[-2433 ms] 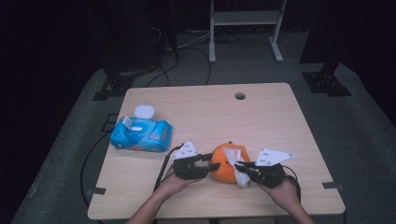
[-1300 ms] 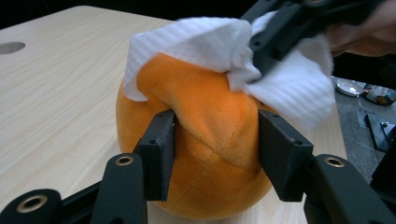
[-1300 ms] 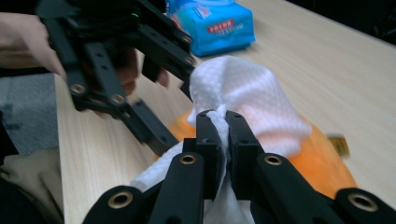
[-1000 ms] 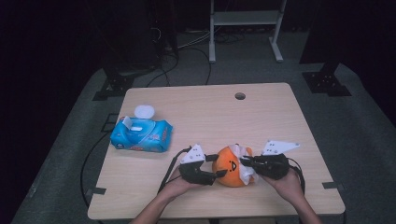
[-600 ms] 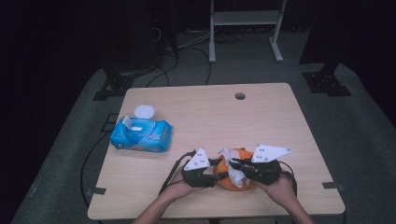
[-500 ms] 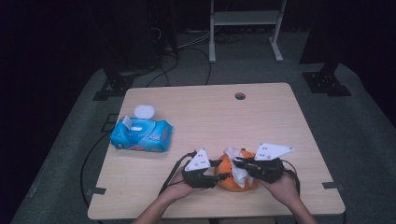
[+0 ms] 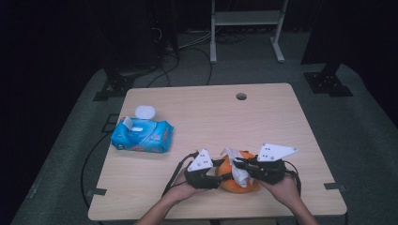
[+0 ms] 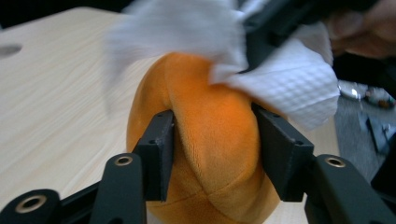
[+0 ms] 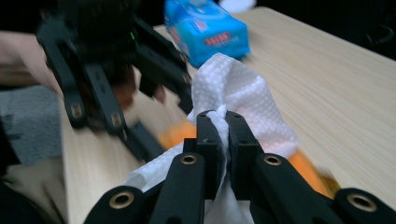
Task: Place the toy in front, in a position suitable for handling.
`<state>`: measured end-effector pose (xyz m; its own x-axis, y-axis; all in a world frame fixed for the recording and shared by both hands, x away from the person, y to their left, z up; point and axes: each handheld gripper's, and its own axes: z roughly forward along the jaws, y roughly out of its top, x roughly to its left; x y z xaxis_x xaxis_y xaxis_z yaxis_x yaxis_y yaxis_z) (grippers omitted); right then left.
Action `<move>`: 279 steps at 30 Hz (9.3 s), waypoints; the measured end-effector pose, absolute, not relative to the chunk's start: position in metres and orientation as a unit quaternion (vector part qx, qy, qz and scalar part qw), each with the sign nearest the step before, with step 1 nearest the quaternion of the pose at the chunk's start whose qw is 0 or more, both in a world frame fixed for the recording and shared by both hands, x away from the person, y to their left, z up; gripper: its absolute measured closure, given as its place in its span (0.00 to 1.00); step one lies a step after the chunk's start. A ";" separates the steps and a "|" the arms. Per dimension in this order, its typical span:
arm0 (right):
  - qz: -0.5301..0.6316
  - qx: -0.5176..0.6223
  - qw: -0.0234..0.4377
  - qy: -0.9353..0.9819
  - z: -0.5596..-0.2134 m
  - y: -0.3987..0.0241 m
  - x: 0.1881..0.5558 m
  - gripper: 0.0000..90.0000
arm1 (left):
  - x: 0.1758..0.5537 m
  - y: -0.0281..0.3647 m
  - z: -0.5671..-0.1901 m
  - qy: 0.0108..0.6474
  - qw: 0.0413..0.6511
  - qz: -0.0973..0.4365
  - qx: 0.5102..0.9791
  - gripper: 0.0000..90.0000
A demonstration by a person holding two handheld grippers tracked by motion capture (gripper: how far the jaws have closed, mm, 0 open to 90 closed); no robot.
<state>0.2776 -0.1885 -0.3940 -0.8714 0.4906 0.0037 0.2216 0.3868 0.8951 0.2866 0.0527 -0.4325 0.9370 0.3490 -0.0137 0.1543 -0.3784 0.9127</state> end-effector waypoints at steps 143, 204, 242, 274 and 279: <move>0.530 0.267 0.136 0.793 -0.389 -0.221 0.283 0.94 | 0.297 0.072 -0.431 0.128 0.566 0.157 0.799 0.56; 0.490 0.232 0.121 0.832 -0.398 -0.207 0.280 0.94 | 0.292 0.078 -0.437 0.115 0.551 0.074 0.823 0.52; 0.475 0.221 0.145 0.839 -0.392 -0.196 0.277 0.94 | 0.292 0.069 -0.436 0.144 0.549 0.061 0.821 0.30; 0.471 0.234 0.160 0.836 -0.393 -0.204 0.276 0.94 | 0.290 0.064 -0.434 0.126 0.552 0.079 0.820 0.37; 0.486 0.210 0.143 0.836 -0.389 -0.190 0.271 0.94 | 0.287 0.060 -0.433 0.122 0.551 0.078 0.822 0.41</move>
<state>0.2706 -0.1904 -0.3892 -0.8706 0.4908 -0.0353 0.2117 0.4384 0.8735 0.2874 0.0605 -0.4326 0.9582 0.2860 -0.0062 0.1145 -0.3637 0.9245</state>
